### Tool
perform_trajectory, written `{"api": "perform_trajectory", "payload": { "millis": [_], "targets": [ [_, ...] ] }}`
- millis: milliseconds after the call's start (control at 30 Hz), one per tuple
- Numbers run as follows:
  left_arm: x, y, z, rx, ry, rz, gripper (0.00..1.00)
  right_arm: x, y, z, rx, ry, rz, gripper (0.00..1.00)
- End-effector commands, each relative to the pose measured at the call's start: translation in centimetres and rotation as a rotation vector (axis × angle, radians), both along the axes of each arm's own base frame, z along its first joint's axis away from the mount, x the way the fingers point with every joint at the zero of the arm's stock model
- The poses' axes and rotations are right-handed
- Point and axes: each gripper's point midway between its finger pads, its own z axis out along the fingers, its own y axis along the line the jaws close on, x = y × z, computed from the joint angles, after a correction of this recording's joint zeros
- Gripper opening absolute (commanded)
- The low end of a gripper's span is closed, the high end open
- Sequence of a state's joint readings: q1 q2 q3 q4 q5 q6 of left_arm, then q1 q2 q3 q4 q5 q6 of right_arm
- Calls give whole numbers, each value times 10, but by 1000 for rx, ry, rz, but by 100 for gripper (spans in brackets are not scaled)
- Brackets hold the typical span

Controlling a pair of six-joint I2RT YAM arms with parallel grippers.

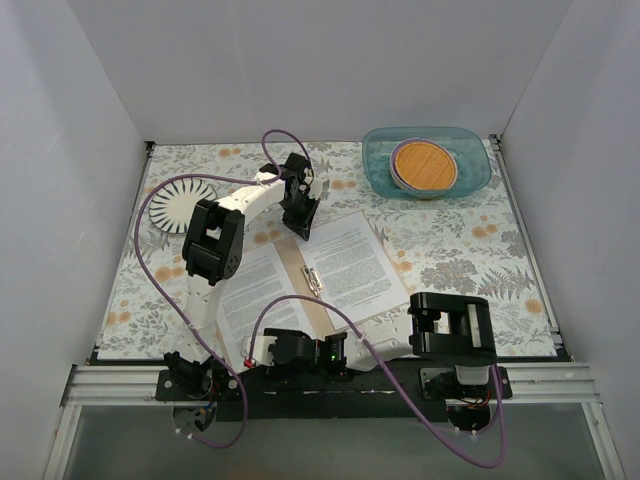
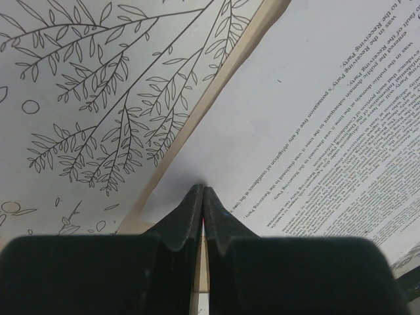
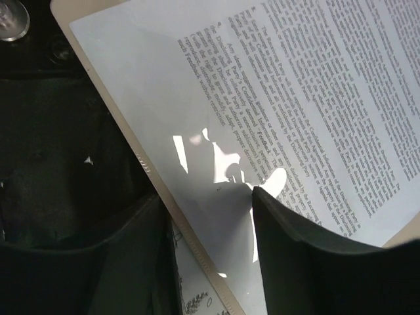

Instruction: Put the files into the folder

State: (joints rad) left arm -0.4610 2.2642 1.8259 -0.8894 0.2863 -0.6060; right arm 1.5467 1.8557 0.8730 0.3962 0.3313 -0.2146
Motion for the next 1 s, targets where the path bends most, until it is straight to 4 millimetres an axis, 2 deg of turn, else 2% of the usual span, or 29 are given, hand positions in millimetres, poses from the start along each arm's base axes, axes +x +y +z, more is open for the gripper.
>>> {"api": "perform_trajectory", "payload": {
  "millis": [0, 100, 167, 200, 300, 367, 500, 600, 633, 700, 733, 800, 833, 867, 933, 967],
  "targets": [
    [-6, 5, -19, 41, 31, -15, 0, 12, 22, 4, 72, -19, -44, 55],
    [-5, 5, -19, 43, 28, -14, 0, 15, 23, 20, 107, -35, -54, 42],
    [-4, 4, -18, 41, 29, -14, 0, 19, 21, 28, 126, -36, -66, 37],
    [-2, 3, -15, 40, 25, -16, 0, 20, 21, 30, 132, -35, -70, 26],
    [1, 2, -7, 39, 10, -20, 0, 28, 17, 39, 152, -37, -112, 2],
    [3, 3, 1, 45, 3, -21, 0, 34, 12, 43, 165, -39, -150, 1],
    [12, 0, 32, 24, -47, -25, 0, 43, 4, 53, 193, -31, -226, 1],
    [30, -3, 76, -2, -128, -2, 2, 47, -6, 57, 205, -30, -269, 1],
    [46, -7, 110, -35, -211, 9, 5, 50, -10, 57, 207, -30, -305, 1],
    [62, 0, 152, -36, -313, 48, 9, 56, -20, 64, 230, -33, -358, 1],
    [74, 4, 199, -65, -429, 75, 12, 57, -24, 72, 256, -25, -384, 1],
    [92, 29, 248, -59, -579, 173, 21, 67, -35, 82, 288, -49, -458, 1],
    [97, 40, 271, -89, -634, 241, 21, 70, -42, 90, 323, -34, -492, 1],
    [100, 68, 322, -152, -768, 332, 22, 73, -45, 95, 359, -13, -531, 1],
    [97, 99, 354, -251, -856, 445, 28, 84, -54, 115, 442, 33, -596, 1],
    [84, 131, 385, -300, -984, 508, 34, 85, -55, 121, 496, 93, -636, 1]
  ]
}}
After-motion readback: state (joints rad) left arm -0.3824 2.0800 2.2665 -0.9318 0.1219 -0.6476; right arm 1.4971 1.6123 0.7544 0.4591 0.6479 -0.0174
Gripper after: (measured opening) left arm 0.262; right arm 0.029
